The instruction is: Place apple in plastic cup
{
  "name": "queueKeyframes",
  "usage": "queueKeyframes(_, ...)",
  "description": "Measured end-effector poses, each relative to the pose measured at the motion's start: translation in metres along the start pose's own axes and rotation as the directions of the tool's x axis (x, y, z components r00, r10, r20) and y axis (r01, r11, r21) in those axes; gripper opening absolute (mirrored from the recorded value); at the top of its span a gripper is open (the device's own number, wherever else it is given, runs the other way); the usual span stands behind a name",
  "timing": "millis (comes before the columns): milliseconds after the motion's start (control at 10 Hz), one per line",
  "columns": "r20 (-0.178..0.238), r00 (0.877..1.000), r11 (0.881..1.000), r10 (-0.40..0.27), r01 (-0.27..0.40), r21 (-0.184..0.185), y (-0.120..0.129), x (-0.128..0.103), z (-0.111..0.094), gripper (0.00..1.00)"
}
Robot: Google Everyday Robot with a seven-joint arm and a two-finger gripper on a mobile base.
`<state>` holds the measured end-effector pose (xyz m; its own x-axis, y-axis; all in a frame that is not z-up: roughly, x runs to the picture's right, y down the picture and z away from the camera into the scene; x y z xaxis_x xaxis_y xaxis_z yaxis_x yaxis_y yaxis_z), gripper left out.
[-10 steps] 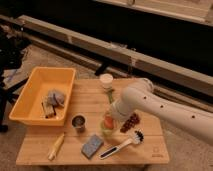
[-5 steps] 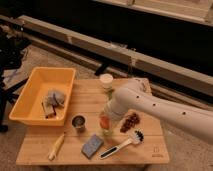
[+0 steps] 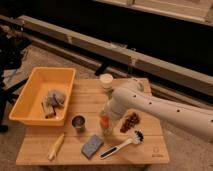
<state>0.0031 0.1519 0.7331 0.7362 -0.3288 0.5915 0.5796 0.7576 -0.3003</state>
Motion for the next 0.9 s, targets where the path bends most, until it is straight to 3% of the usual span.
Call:
queueKeyframes(500,-0.006,1.0,1.0,0.023,-0.022,0.006,0.002,0.012,-0.004,0.8)
queueKeyframes(900,-0.006,0.999,0.998,0.038,-0.037,0.049,-0.014,0.025,-0.051,0.8)
